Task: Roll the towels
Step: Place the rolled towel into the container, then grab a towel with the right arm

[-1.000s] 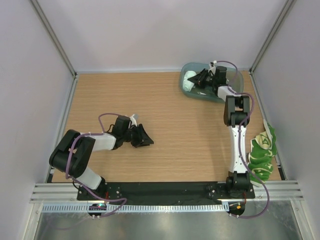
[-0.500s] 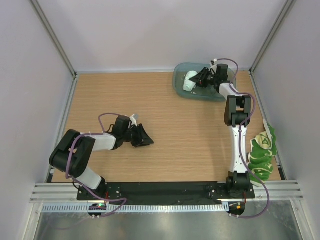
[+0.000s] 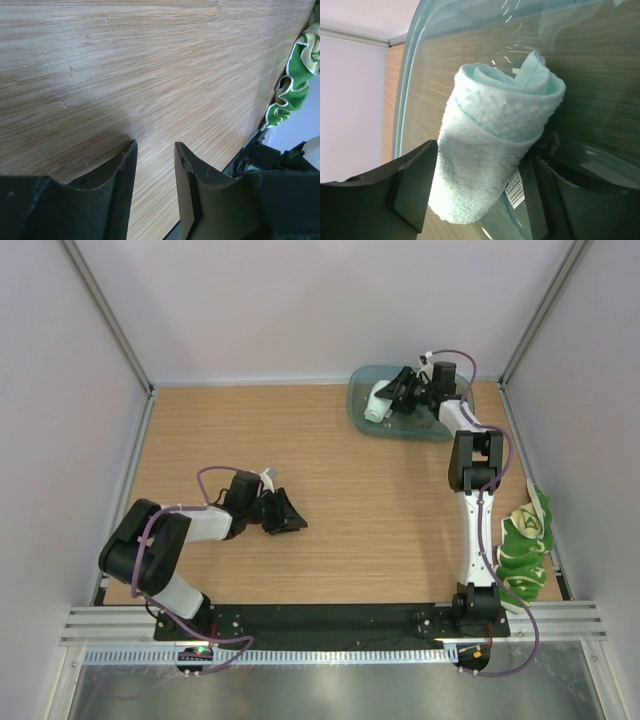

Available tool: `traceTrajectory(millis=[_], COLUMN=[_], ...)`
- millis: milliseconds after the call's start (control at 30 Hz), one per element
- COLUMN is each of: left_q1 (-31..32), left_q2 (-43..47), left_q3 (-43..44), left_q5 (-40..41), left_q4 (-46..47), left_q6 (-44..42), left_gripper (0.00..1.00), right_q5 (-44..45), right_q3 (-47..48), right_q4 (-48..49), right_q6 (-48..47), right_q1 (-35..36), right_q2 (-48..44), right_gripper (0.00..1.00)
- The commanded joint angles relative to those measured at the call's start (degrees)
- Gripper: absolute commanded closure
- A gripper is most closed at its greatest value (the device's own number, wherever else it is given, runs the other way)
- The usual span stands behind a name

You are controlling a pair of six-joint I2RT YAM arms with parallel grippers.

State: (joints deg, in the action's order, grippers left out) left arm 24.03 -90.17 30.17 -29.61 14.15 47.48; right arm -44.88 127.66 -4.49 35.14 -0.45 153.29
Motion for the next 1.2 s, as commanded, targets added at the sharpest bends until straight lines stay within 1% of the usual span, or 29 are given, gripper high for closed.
traceTrajectory(millis=[0,67,100,167,200,233,433,600,700,800,867,900,933,967,1000,1033,1067,1100,1133,1167], left_q1=[0.05,0.14,0.05,0.05,0.14,0.05,0.14,0.14,0.14,0.14,0.05,0.14,0.05,0.05,0.14,0.05,0.14,0.14,0.05,0.14], left_q2=[-2.29,-2.2,-2.2,-2.12,-2.03,-2.03,-1.94,-1.85,-1.76,-1.76,-1.68,-1.67,-1.67,-1.76,-1.85,-1.94,-2.03,-2.2,-2.29,-2.29], left_q3=[-2.22,-2.22,-2.31,-2.4,-2.31,-2.49,-2.66,-2.66,-2.84,-2.84,-2.84,-2.93,-2.93,-2.84,-2.84,-2.75,-2.75,-2.58,-2.66,-2.66], left_q5=[6.49,6.32,6.31,6.23,6.23,6.23,5.96,5.7,5.61,5.35,5.35,5.35,5.43,5.35,5.35,5.17,5.26,5.09,5.0,5.0], left_q4=[-4.48,-4.4,-4.31,-4.22,-4.22,-4.13,-3.87,-3.78,-3.69,-3.69,-3.69,-3.61,-3.61,-3.61,-3.61,-3.61,-3.61,-3.61,-3.61,-3.61], left_q6=[-3.54,-3.54,-3.54,-3.63,-3.63,-3.63,-3.89,-4.07,-4.15,-4.24,-4.33,-4.33,-4.33,-4.33,-4.33,-4.42,-4.42,-4.33,-4.42,-4.42], left_gripper=[0.61,0.61,0.62,0.62,0.62,0.62,0.62,0.62,0.62,0.62,0.62,0.62,0.62,0.62,0.62,0.62,0.62,0.62,0.62,0.62], right_q5=[2.52,2.96,3.13,3.75,4.1,4.45,9.98,14.46,15.7,18.42,23.25,25.26,27.28,32.09,34.57,37.3,43.5,46.7,49.95,54.24], right_q3=[0.49,0.49,0.58,0.66,0.58,0.23,-3.98,-5.49,-6.54,-10.92,-16.02,-17.86,-21.71,-23.75,-25.86,-30.75,-33.67,-36.83,-43.83,-47.38], right_q4=[-7.02,-9.39,-10.44,-13.51,-14.74,-17.02,-23.0,-27.67,-30.22,-30.58,-29.96,-29.79,-29.35,-29.43,-29.43,-29.26,-28.82,-28.21,-26.38,-25.58], right_q6=[-3.93,-5.59,-6.21,-7.88,-8.5,-9.03,-14.12,-16.59,-17.73,-17.82,-17.56,-16.86,-16.51,-15.81,-14.32,-13.26,-12.21,-11.15,-9.23,-8.51], right_q1=[0.45,0.36,0.36,0.27,0.1,0.01,-0.08,-0.34,-0.34,-0.43,-0.6,-1.04,-1.31,-1.74,-2.27,-3.41,-4.03,-4.64,-5.95,-6.66], right_q2=[-3.87,-5.45,-5.81,-6.51,-7.21,-7.83,-15.11,-19.96,-22.77,-28.12,-31.98,-36.09,-38.66,-40.95,-45.93,-48.59,-51.23,-54.47,-60.16,-63.35], right_gripper=[0.27,0.23,0.17,0.09,0.02,0.0,0.0,0.0,0.0,0.0,0.0,0.0,0.0,0.0,0.0,0.0,0.01,0.0,0.0,0.0])
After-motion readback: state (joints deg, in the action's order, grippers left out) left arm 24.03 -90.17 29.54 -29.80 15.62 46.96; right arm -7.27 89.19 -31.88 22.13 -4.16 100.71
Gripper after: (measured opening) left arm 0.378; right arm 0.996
